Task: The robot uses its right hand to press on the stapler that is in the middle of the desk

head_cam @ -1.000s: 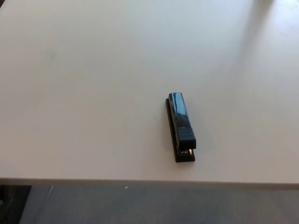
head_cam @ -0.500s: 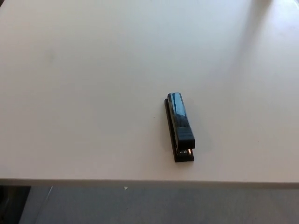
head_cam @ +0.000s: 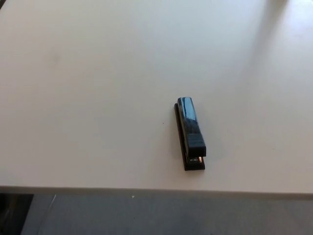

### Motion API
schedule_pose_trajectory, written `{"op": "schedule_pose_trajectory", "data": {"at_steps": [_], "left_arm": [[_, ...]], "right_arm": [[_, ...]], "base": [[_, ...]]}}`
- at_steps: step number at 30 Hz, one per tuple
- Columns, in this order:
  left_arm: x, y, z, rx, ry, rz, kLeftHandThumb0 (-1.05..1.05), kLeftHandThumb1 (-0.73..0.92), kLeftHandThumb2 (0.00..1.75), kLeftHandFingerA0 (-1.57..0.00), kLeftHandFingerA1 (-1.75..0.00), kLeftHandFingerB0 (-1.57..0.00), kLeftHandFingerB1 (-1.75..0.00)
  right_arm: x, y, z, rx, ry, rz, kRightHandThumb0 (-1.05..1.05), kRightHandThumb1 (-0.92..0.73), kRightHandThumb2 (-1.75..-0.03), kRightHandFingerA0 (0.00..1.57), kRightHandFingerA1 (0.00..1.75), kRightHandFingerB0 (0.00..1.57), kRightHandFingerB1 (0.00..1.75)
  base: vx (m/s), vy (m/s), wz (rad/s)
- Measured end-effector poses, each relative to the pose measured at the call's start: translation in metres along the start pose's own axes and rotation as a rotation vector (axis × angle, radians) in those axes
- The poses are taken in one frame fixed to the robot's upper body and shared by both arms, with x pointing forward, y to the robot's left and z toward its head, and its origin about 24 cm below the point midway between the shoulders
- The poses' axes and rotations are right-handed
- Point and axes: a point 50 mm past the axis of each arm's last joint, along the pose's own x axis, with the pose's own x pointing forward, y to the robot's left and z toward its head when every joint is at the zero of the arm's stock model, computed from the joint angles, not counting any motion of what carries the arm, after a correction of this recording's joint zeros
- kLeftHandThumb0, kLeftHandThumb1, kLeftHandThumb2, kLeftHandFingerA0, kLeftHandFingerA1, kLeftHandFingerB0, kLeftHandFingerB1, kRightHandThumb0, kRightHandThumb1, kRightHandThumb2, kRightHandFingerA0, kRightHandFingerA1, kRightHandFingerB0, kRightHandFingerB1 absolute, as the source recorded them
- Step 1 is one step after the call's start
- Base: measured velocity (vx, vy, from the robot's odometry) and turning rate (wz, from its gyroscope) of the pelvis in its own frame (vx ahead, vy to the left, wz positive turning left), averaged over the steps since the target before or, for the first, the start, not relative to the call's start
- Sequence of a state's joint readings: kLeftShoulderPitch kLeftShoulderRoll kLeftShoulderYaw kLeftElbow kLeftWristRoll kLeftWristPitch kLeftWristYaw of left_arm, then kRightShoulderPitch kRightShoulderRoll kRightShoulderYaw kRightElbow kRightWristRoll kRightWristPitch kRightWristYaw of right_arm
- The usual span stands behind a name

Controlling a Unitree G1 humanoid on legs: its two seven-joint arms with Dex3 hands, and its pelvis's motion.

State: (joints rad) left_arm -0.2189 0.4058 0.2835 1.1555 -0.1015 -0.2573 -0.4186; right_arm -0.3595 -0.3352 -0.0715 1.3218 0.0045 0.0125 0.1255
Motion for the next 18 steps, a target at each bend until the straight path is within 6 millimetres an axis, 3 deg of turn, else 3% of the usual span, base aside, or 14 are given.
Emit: {"op": "schedule_pose_trajectory", "data": {"at_steps": [1,2,3,10,18], "left_arm": [[0.000,0.000,0.000,0.000,0.000,0.000,-0.45,0.92,0.86,0.00,-0.17,0.00,-0.15],[0.000,0.000,-0.001,0.000,0.002,0.001,-0.45,0.92,0.86,0.00,-0.17,0.00,-0.15],[0.000,0.000,-0.001,-0.001,0.005,0.001,-0.56,0.84,1.02,0.00,-0.22,0.00,-0.21],[-0.001,0.004,0.001,0.001,0.010,0.010,-0.59,0.86,1.02,0.00,-0.17,0.00,-0.16],[-0.001,0.005,0.002,-0.003,0.010,0.012,-0.59,0.87,1.04,0.00,-0.19,0.00,-0.19]], "right_arm": [[0.000,0.003,0.001,0.001,-0.004,0.013,-1.00,-0.75,-1.10,0.00,0.07,0.00,0.04],[0.001,0.010,0.003,0.007,-0.010,0.050,-1.00,-0.75,-1.10,0.00,0.07,0.00,0.04],[0.001,0.014,0.003,0.021,-0.012,0.076,-1.01,-0.70,-1.08,0.00,0.07,0.00,0.00],[0.001,0.032,-0.003,0.204,-0.075,0.163,-1.05,-0.76,-1.11,0.00,0.04,0.00,0.00],[-0.001,0.031,-0.001,0.259,-0.136,0.177,-1.05,-0.75,-1.10,0.00,0.02,0.00,0.00]], "base": [[0.01,-0.003,0.08],[0.00,0.000,0.00],[0.00,0.000,0.00],[0.00,0.000,0.00],[0.00,0.000,0.00]]}}
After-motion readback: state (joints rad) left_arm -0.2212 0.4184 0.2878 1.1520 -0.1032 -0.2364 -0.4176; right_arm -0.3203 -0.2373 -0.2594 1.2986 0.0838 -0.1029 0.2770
